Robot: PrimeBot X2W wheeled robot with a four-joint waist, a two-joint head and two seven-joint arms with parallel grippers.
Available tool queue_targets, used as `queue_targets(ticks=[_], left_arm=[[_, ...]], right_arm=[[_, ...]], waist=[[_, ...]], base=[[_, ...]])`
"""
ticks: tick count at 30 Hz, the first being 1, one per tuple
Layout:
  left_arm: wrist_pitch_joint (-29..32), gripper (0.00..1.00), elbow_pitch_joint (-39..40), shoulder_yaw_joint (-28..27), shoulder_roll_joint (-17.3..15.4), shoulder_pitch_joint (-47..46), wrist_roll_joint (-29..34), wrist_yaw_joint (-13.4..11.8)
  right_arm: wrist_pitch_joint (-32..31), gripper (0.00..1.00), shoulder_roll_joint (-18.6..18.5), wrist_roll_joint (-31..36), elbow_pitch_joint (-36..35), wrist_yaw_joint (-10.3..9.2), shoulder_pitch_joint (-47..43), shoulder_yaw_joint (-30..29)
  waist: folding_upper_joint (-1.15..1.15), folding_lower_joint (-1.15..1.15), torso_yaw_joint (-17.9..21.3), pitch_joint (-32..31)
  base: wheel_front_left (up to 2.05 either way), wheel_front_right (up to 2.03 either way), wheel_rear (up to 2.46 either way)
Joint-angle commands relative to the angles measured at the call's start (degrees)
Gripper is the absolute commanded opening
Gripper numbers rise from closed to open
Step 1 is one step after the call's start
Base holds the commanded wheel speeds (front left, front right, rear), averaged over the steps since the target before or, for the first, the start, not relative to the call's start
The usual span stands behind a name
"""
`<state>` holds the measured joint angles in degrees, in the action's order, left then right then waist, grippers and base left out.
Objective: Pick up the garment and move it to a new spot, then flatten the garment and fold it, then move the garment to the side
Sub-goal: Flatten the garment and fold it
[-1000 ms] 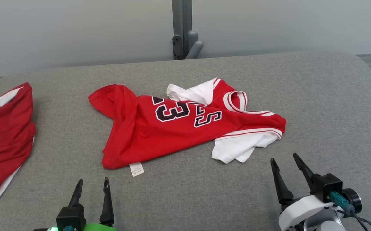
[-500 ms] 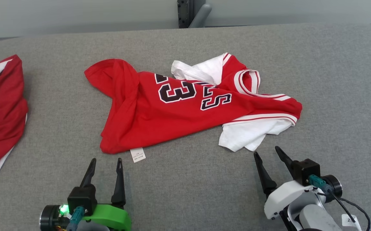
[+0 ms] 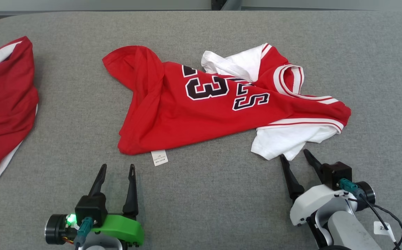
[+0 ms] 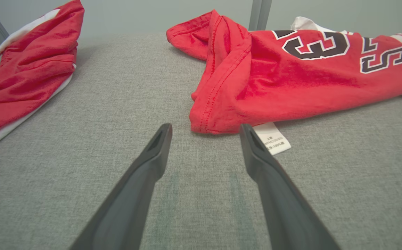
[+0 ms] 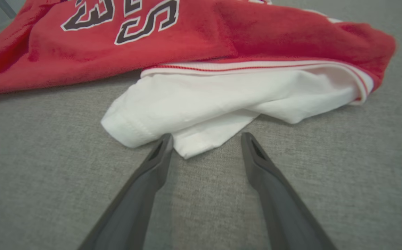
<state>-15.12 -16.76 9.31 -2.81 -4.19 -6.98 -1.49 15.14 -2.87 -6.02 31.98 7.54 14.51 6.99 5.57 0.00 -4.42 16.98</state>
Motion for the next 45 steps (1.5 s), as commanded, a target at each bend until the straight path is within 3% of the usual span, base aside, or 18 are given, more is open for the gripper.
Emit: queue_targets(ticks=[1, 3, 6, 7, 8, 10, 17, 30, 45], left_arm=[[-0.03, 1.00, 0.15, 0.07, -0.16, -1.00, -0.16, 0.00], [-0.03, 1.00, 0.14, 0.18, -0.16, -1.15, -0.12, 0.07], [-0.03, 1.00, 0.06, 0.15, -0.16, -1.35, -0.08, 0.15], [-0.03, 1.00, 0.03, 0.03, -0.16, -1.46, -0.02, 0.24], [-0.03, 1.00, -0.01, -0.08, -0.16, -1.53, 0.06, 0.30], [-0.03, 1.00, -0.11, -0.28, -0.16, -1.58, 0.22, 0.37], [-0.03, 1.00, -0.42, -0.87, -0.16, -2.12, 0.15, 0.17], [-0.03, 1.00, -3.13, -3.25, -0.16, -3.86, -2.12, 0.50], [-0.02, 1.00, -7.72, -8.74, -0.18, -6.17, -1.61, 0.66]], right_arm=[[-0.02, 1.00, -0.23, -0.36, 0.51, -0.11, 0.72, -0.84], [-0.02, 0.96, -0.15, -0.22, 1.18, -0.11, 0.87, -1.24], [-0.08, 0.75, -0.14, -0.17, 2.19, -0.11, 0.99, -1.50], [-0.09, 0.57, -0.14, -0.30, 2.49, -0.11, 1.15, -1.41], [-0.11, 0.47, -0.13, -0.40, 2.96, -0.11, 1.28, -1.22], [-0.18, 0.00, -0.13, -0.59, 4.41, -0.11, 1.46, -0.71], [-0.44, 0.00, -0.26, -1.53, 6.31, -0.16, 1.18, -1.26], [-0.06, 0.00, -2.54, -1.12, -3.95, -0.11, -4.61, -5.42], [-0.03, 0.00, -3.77, -0.22, -6.93, -0.11, -4.95, -9.85]], waist=[[0.01, 0.00, -0.37, 0.60], [0.01, 0.00, -0.57, 1.02], [0.01, 0.00, -0.79, 1.53], [0.01, 0.00, -0.83, 1.69], [0.01, 0.00, -0.88, 1.83], [0.01, 0.00, -0.96, 2.05], [0.01, 0.00, -0.56, 1.85], [0.01, 0.00, 5.01, 1.54], [0.01, 0.00, 9.23, 3.20]], base=[[0.00, 0.00, 0.00], [0.00, 0.00, 0.00], [0.00, 0.00, 0.00], [0.00, 0.00, 0.00], [0.00, 0.00, 0.00], [0.00, 0.00, 0.00], [0.00, 0.00, 0.00], [0.00, 0.00, 0.00], [0.00, 0.00, 0.00]])
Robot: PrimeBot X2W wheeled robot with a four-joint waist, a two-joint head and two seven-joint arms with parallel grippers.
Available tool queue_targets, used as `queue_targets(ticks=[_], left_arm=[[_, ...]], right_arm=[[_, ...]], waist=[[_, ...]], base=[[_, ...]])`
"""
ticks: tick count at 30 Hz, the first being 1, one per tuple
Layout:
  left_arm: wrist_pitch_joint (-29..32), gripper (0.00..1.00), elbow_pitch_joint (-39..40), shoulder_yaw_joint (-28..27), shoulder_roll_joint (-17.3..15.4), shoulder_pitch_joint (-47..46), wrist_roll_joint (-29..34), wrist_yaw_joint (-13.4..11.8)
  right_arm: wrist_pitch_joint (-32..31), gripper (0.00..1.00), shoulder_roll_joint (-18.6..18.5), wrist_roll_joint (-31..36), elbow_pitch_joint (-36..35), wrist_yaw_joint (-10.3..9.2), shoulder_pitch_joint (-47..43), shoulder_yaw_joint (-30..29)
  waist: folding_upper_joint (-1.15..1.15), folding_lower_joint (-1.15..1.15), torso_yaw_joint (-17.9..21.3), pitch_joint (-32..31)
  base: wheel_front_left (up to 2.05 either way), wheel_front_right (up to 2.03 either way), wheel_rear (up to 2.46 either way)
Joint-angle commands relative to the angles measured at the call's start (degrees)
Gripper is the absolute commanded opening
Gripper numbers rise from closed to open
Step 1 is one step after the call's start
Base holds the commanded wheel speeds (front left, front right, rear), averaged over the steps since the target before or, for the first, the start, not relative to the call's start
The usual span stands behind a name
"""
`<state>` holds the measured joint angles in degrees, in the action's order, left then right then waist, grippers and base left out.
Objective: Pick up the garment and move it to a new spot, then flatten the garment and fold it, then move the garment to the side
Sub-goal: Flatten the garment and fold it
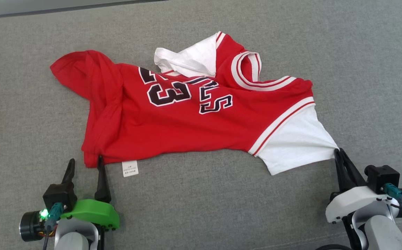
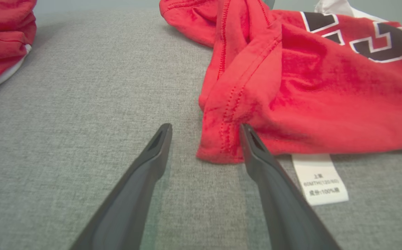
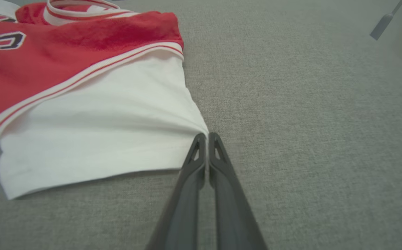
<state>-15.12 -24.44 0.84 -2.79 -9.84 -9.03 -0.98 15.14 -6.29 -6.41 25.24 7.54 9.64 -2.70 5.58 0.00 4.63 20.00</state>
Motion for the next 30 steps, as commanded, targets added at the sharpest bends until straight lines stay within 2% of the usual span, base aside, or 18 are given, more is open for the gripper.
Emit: queue_targets(ticks=[1, 10, 11, 12, 13, 24, 30], left_arm=[[-0.02, 1.00, -0.29, -0.37, -0.19, -0.49, 0.45, 0.43], [-0.02, 1.00, -0.47, 0.69, -0.20, 0.15, -0.53, 1.68], [-0.02, 0.89, -0.51, 0.94, -0.20, 0.25, -0.75, 1.65], [-0.02, 0.48, -0.60, 1.31, -0.20, 0.27, -0.84, 1.73], [-0.02, 0.00, -0.73, 1.99, -0.19, 0.44, -0.80, 1.72], [-0.02, 0.00, 2.07, 2.77, -0.20, 2.49, -1.00, 1.71], [-0.03, 0.00, 8.96, 1.79, -0.18, 3.44, -0.29, 3.69]], right_arm=[[-0.03, 0.00, -0.41, 0.29, -0.23, -0.11, 0.05, -0.38], [-0.03, 0.00, 0.33, 1.31, -0.37, -0.11, 0.69, -0.47], [-0.03, 0.00, 0.42, 1.37, -0.34, -0.11, 0.77, -0.37], [-0.03, 0.00, 0.48, 1.35, -0.29, -0.11, 0.89, -0.29], [-0.03, 0.00, 0.51, 1.34, -0.25, -0.11, 1.04, -0.12], [-0.03, 0.00, 1.01, 0.73, -0.07, -0.11, 0.12, -0.07], [-0.02, 0.00, 0.67, -1.63, -4.53, -0.11, 1.60, 0.12]], waist=[[0.00, 0.00, 0.23, 0.25], [0.00, 0.00, 0.41, 0.33], [0.00, 0.00, 0.44, 0.34], [0.00, 0.00, 0.47, 0.32], [0.00, 0.00, 0.50, 0.19], [0.00, 0.00, -0.56, -2.57], [0.00, 0.00, -1.86, -7.01]], base=[[0.00, 0.00, 0.00], [0.00, 0.00, 0.00], [0.00, 0.00, 0.00], [0.00, 0.00, 0.00], [0.00, 0.00, 0.00], [0.00, 0.00, 0.00], [0.00, 0.00, 0.00]])
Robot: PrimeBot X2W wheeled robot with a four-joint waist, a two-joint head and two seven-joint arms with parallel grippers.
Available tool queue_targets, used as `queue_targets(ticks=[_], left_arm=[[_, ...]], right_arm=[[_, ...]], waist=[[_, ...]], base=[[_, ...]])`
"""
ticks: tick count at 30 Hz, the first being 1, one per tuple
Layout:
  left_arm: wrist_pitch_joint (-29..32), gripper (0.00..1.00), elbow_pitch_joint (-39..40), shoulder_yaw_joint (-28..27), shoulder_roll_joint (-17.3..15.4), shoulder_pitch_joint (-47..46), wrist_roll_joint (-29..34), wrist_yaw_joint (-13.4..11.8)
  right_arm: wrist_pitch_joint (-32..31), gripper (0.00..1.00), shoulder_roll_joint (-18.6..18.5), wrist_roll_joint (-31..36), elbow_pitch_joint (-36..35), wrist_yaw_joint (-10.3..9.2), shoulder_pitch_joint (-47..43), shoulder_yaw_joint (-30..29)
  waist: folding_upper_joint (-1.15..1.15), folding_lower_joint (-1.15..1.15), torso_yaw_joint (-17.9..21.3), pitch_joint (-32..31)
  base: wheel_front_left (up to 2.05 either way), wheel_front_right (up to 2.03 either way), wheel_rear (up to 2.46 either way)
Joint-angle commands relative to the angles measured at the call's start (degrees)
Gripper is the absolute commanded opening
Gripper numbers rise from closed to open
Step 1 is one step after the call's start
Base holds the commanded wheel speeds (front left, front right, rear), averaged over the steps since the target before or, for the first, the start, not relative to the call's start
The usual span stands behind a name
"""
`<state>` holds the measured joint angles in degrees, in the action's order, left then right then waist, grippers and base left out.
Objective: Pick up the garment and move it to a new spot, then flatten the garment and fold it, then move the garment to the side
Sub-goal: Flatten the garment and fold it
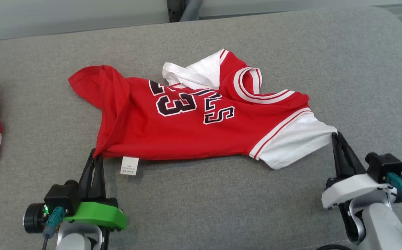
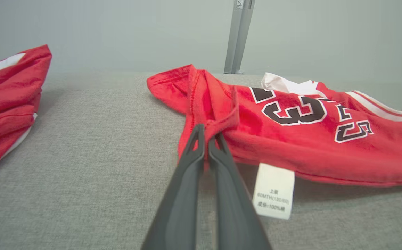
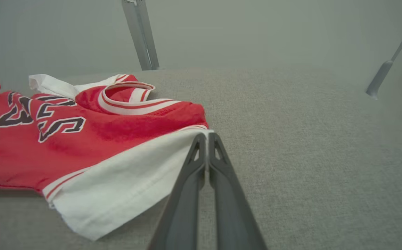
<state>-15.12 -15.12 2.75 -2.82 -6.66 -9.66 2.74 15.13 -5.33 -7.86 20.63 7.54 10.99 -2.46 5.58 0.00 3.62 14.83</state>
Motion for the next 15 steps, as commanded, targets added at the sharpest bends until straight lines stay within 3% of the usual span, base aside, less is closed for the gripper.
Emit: queue_targets(ticks=[1, 7, 12, 15], left_arm=[[-0.02, 0.00, 0.55, -0.27, -0.15, -0.17, 0.76, 0.51], [-0.02, 0.00, 3.22, -0.96, -2.93, -7.25, 2.51, 3.72], [-0.02, 0.00, 3.71, 0.08, -9.82, -18.58, 2.48, 4.67], [4.08, 0.00, 4.51, 0.84, -14.09, -27.84, -1.31, 4.74]], right_arm=[[-0.01, 0.00, -0.58, -0.75, -0.83, -0.11, 0.95, 0.17], [-0.01, 0.00, -4.84, -2.97, -6.29, -0.11, 9.20, 2.68], [-0.01, 0.00, -9.48, -4.24, -9.45, -0.11, 19.73, 5.38], [-0.01, 0.00, -12.45, -5.46, -10.74, -0.11, 27.27, 6.85]], waist=[[0.00, 0.00, -1.01, -2.72], [0.00, 0.00, -1.63, -8.12], [0.00, 0.00, -2.06, -10.96], [0.00, 0.00, -2.61, -12.31]], base=[[0.00, 0.00, 0.00], [0.00, 0.00, 0.00], [0.00, 0.00, 0.00], [0.00, 0.00, 0.00]])
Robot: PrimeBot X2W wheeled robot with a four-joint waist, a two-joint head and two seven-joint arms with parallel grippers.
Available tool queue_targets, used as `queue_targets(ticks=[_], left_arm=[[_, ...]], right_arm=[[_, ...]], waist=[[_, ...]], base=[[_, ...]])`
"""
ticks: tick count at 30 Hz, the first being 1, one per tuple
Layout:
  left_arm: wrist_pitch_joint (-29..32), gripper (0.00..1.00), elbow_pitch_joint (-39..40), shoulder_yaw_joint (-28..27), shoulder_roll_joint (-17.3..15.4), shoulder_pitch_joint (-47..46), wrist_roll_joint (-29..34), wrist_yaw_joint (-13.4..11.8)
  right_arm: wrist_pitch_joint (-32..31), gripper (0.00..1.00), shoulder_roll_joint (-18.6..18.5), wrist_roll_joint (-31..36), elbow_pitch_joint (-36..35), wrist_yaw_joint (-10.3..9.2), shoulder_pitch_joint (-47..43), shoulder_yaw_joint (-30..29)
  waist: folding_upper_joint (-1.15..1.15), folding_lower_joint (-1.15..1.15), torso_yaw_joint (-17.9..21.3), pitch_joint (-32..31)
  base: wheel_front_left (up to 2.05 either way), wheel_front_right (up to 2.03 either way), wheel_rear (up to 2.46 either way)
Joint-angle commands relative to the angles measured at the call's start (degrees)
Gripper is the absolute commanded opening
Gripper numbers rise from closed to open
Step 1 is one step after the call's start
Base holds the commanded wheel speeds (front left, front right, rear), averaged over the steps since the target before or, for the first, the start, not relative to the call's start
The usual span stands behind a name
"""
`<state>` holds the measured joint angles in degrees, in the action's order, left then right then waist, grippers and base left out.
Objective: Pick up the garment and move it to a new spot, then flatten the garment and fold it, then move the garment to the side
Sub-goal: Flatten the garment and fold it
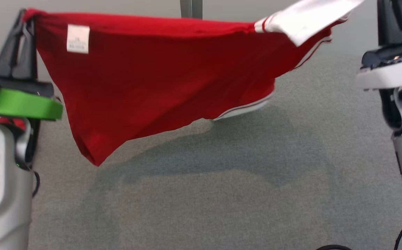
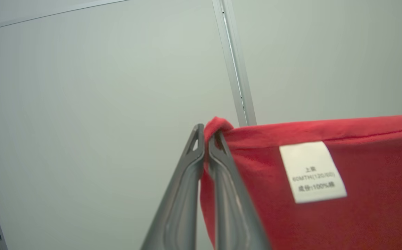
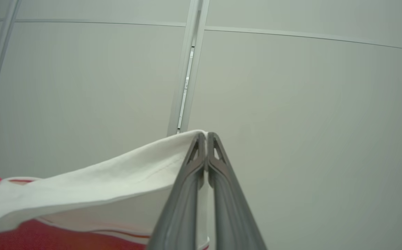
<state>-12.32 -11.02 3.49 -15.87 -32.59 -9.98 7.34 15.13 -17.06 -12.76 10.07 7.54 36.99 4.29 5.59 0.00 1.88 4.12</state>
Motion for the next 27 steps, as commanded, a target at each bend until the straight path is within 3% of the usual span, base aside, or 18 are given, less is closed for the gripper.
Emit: queue_targets(ticks=[1, 6, 10, 13, 15, 19, 22, 27], left_arm=[[3.22, 0.00, 0.70, 0.47, -1.80, -4.08, -3.11, 0.16], [16.44, 0.00, 0.26, 1.68, -5.33, -12.42, -12.40, 0.13], [28.04, 0.00, -0.67, 2.73, -5.50, -16.98, -19.95, 0.14], [35.80, 0.00, -3.11, 3.34, -3.66, -18.49, -24.39, -0.39], [38.82, 0.00, -5.63, 2.04, -2.04, -21.42, -27.22, -2.39], [36.47, 0.00, -9.79, -0.11, -0.95, -28.34, -27.08, -5.52], [28.89, 0.00, -14.60, -0.89, -0.34, -38.04, -24.23, -6.99], [17.22, 0.00, -21.56, 1.45, -0.22, -52.85, -19.86, -3.61]], right_arm=[[-0.01, 0.00, -1.53, -0.93, -0.16, -0.11, 3.16, 0.51], [-1.15, 0.00, -4.76, -2.58, 0.74, -0.11, 11.14, 2.30], [-3.99, 0.00, -6.53, -3.13, 2.12, -0.11, 15.81, 4.42], [-5.81, 0.00, -7.57, -2.91, 3.91, -0.11, 19.16, 6.59], [-6.68, 0.00, -7.69, -2.81, 5.73, -0.11, 22.48, 8.32], [-6.72, 0.00, -7.97, -0.68, 9.89, -0.11, 30.42, 10.07], [-4.77, 0.00, -7.08, 2.01, 15.79, -0.12, 40.25, 9.35], [-1.04, 0.00, -6.16, 10.42, 23.91, -0.11, 53.34, 4.93]], waist=[[0.00, 0.00, -1.00, -1.68], [0.00, 0.00, -1.67, -0.18], [0.00, 0.00, -2.36, 4.35], [0.00, 0.00, -2.89, 10.00], [0.00, 0.00, -3.10, 14.27], [0.00, 0.00, -2.83, 20.47], [0.00, 0.00, -2.32, 24.92], [0.00, 0.00, -1.61, 27.73]], base=[[0.00, 0.00, 0.00], [0.00, 0.00, 0.00], [0.00, 0.00, 0.00], [0.00, 0.00, 0.00], [0.00, 0.00, 0.00], [0.00, 0.00, 0.00], [0.00, 0.00, 0.00], [0.00, 0.00, 0.00]])
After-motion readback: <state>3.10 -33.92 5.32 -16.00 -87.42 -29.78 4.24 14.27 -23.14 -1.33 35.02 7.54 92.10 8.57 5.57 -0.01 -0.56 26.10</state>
